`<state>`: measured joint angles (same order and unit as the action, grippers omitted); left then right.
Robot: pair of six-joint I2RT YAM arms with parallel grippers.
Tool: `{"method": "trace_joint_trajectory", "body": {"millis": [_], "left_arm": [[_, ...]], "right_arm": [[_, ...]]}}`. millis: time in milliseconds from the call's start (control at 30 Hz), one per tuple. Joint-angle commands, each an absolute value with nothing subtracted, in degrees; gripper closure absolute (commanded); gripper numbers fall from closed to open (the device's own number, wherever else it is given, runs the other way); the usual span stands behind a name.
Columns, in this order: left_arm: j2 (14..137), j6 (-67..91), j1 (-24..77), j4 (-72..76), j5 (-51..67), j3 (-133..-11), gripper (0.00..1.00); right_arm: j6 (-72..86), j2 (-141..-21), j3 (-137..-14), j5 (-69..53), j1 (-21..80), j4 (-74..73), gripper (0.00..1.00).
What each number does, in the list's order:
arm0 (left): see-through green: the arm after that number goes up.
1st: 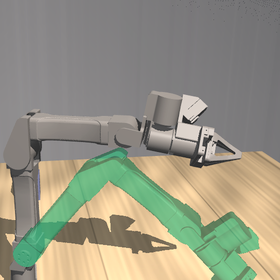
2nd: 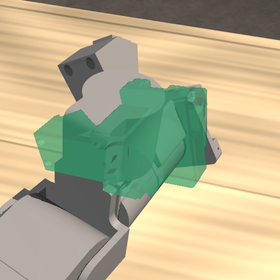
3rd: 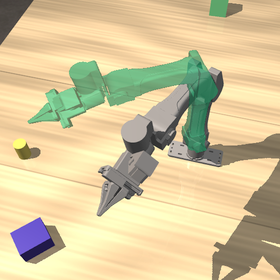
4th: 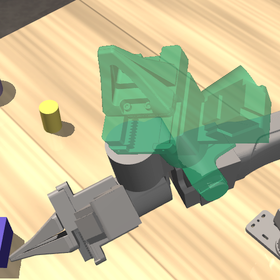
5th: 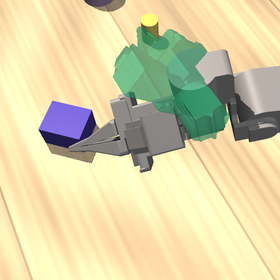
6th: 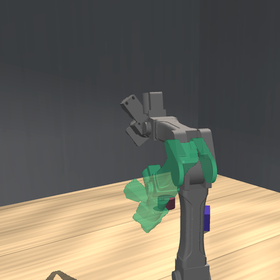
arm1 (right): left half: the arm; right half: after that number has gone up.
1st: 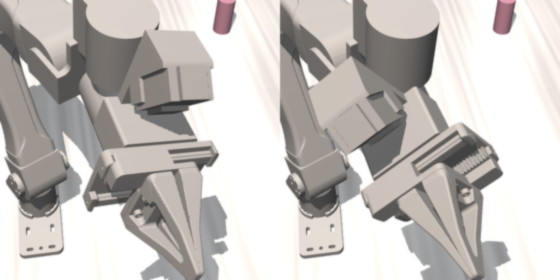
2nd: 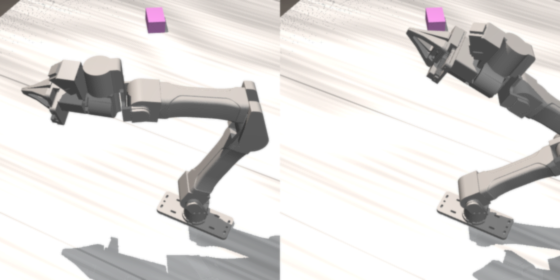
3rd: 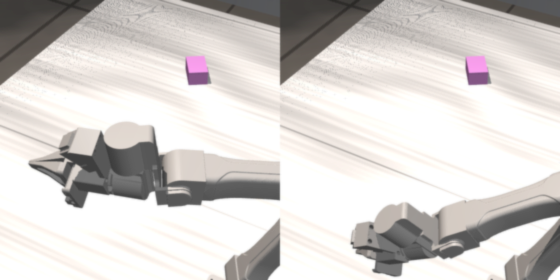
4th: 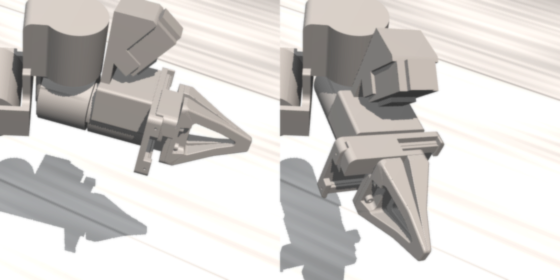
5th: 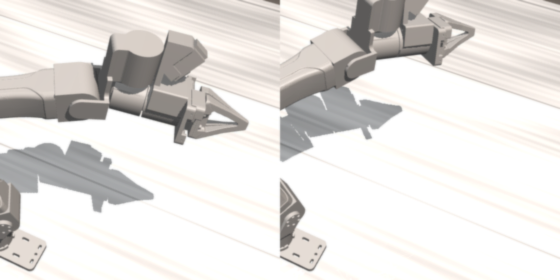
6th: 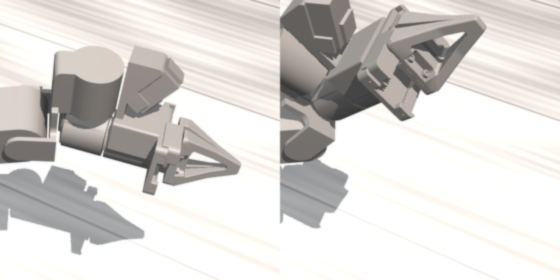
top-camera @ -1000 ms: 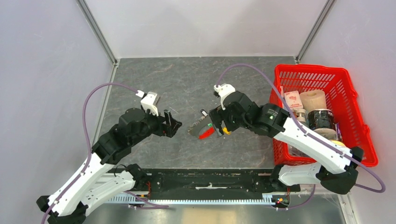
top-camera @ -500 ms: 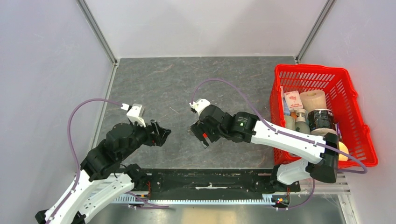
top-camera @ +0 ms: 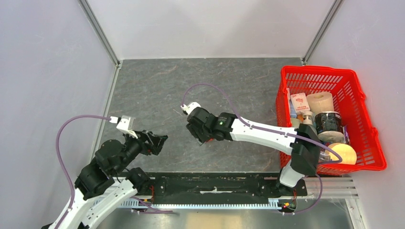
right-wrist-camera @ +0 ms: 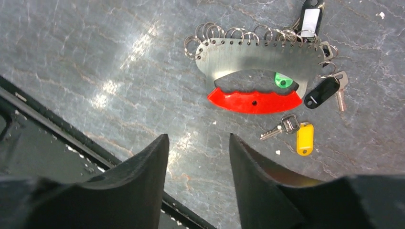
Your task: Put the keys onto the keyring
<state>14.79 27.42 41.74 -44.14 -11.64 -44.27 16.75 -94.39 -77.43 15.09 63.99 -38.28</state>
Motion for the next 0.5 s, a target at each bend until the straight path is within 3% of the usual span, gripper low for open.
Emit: {"method": "trace_joint_trajectory", "body": {"millis": [0,100,467], "left_arm": [[12.89,27.16,41.57,-42.11,-13.12,-44.06,0.13],[12.1,27.16,41.57,-41.68,-12.69,-43.3,0.13],[11.38,26.76,41.57,-40.53,-10.28,-42.65,0.13]], "right_arm": [[17.5,-97.31,-81.24,13.8,61.76,-35.29,0.5],[17.41,-99.19,-81.5,13.36,61.22,-34.89,0.62],[16.35,-105.51,-83.44,11.88,59.07,-33.08,0.63]]}}
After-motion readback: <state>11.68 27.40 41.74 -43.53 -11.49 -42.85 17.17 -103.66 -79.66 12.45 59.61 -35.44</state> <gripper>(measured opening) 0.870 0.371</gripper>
